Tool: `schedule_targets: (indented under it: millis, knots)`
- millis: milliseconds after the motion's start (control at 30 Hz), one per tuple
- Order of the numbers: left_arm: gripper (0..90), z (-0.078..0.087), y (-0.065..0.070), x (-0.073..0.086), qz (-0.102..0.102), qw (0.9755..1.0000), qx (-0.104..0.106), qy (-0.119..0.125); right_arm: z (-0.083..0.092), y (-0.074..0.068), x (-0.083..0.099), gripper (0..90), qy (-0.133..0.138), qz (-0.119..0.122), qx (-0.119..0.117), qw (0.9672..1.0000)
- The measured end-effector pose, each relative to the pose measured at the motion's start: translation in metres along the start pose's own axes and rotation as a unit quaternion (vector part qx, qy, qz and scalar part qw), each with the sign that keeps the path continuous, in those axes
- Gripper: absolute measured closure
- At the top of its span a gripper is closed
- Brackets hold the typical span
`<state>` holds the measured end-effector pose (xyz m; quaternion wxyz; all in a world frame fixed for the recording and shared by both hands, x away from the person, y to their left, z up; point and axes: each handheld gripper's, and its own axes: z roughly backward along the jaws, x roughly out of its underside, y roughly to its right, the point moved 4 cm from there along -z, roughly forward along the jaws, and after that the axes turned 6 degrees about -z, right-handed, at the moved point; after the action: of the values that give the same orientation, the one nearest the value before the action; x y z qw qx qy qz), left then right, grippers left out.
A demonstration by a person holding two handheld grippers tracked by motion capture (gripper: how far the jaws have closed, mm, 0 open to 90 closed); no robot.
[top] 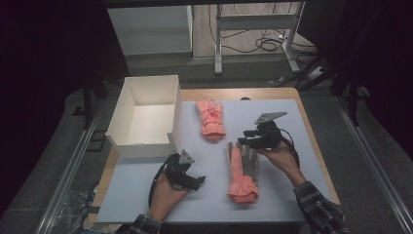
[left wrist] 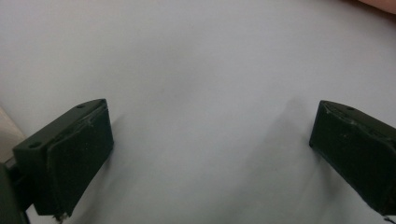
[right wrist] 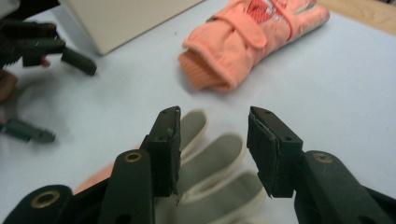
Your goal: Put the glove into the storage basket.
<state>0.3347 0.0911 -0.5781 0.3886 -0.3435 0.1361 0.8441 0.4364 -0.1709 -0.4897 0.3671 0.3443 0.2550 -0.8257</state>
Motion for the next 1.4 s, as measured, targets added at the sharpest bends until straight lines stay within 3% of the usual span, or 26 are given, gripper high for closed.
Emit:
schedule_targets:
  millis: [200,367,633,1133,1267,1400]
  knots:
    - [0.0,0.000,0.000,0.000,0.002,1.0000,0.001,0.000,-0.015,0.001,-0.016,55.1,-0.007,0.012,0.006,0.9999]
    - [0.0,0.000,0.000,0.000,0.000,1.0000,0.001,-0.001,-0.036,0.006,-0.035,51.3,-0.001,-0.008,0.015,0.9999]
    - [0.0,0.000,0.000,0.000,0.001,1.0000,0.001,0.000,-0.067,0.014,-0.055,51.6,-0.005,-0.020,0.027,0.9994]
    - [0.0,0.000,0.000,0.000,0.003,1.0000,0.001,0.000,-0.115,0.022,-0.093,59.9,-0.016,-0.005,0.062,0.9979]
    - [0.0,0.000,0.000,0.000,0.002,1.0000,0.001,0.000,-0.125,0.024,-0.095,58.6,-0.022,-0.003,0.066,0.9975]
    - [0.0,0.000,0.000,0.000,0.003,1.0000,0.001,0.000,-0.139,0.027,-0.097,50.6,-0.027,-0.011,0.065,0.9975]
